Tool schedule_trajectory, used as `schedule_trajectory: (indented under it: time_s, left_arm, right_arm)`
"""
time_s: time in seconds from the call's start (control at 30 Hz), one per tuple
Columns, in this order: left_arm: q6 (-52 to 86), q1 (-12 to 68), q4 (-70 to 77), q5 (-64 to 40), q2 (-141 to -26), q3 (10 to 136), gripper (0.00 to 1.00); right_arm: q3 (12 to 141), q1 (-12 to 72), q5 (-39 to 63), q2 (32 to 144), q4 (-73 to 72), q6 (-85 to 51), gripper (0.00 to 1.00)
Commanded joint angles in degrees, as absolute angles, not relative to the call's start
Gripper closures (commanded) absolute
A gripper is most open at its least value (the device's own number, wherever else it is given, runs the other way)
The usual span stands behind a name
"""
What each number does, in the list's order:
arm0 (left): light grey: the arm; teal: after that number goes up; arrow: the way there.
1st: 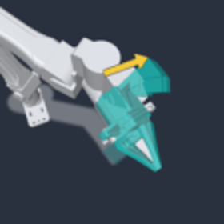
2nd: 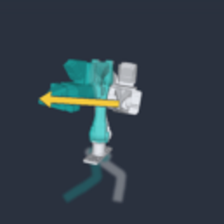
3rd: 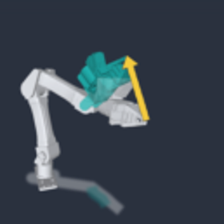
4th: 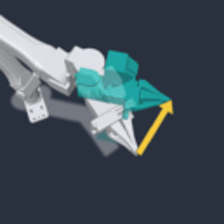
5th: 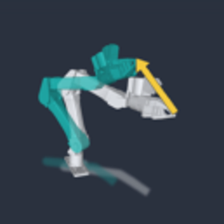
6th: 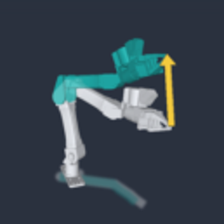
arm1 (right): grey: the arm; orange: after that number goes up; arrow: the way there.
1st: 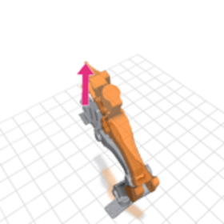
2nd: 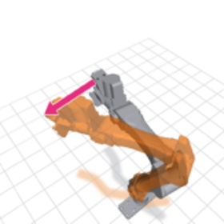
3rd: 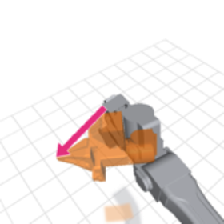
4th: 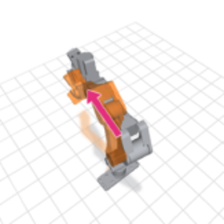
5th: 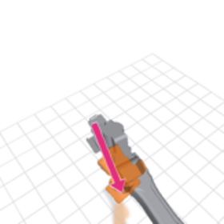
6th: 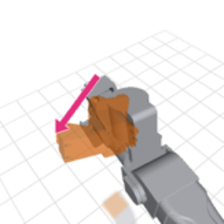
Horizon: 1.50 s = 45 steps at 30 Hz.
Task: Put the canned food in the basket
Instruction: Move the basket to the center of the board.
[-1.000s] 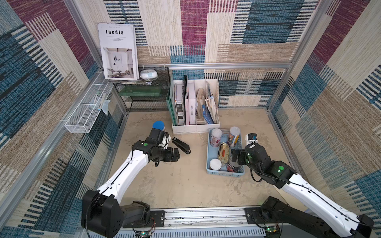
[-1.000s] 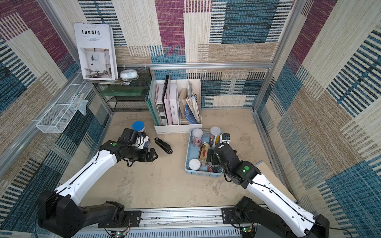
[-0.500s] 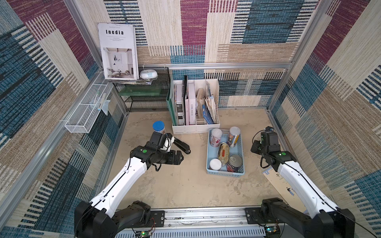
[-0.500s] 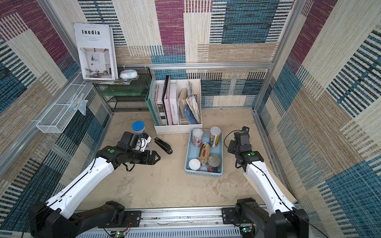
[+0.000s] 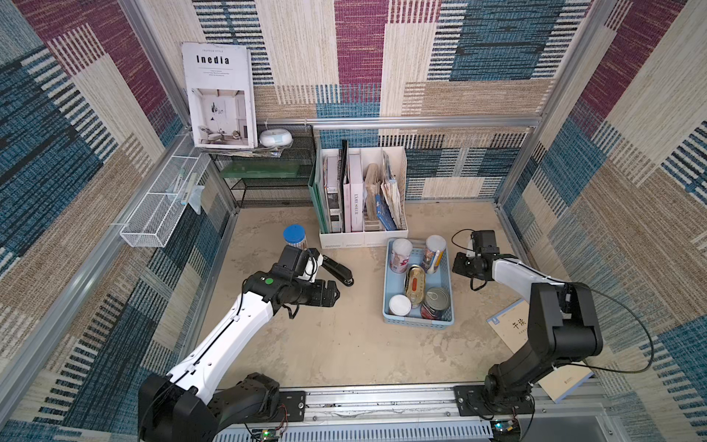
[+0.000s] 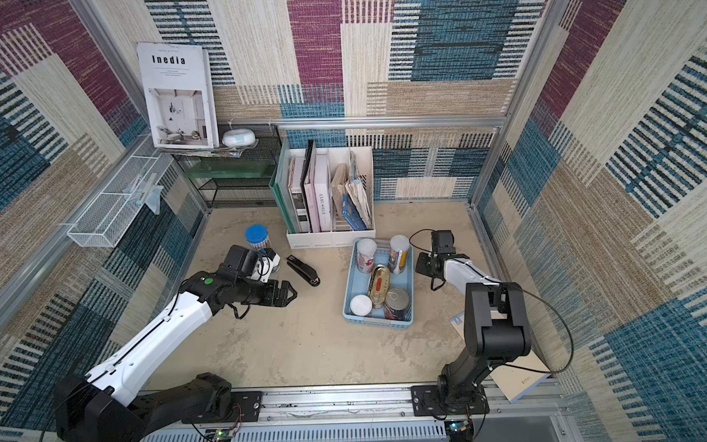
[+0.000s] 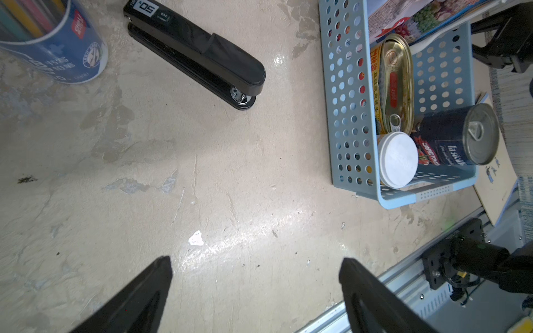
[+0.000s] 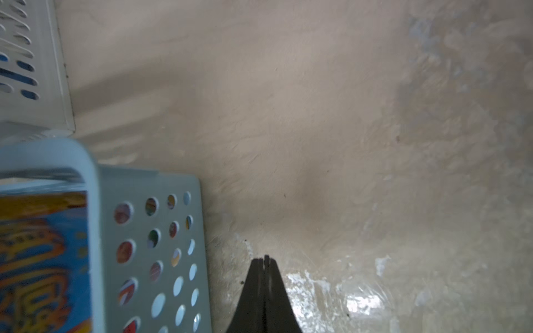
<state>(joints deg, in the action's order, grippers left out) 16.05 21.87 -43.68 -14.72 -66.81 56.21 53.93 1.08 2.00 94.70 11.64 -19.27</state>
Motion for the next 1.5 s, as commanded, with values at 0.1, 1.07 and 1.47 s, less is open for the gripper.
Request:
schedule_trajectory:
  time_s: [0.1,1.07,1.47]
  left_arm:
    - [15.4,21.9,-43.7,-13.9,-67.7,56.5,0.04]
    - [15.4,21.9,-44.2,-12.7,-68.1,56.5,0.04]
    - [15.7,21.9,-43.6,-12.6,-67.2,56.5,0.03]
  right_arm:
    - [52.7,1.6,7.6,96.4,7.2,-20.3,1.0]
    - [52.5,14.2,7.1,100.3,3.8,-27.3,1.0]
    - [54.4,13.9,-0.5,96.7,8.6,-23.5,1.0]
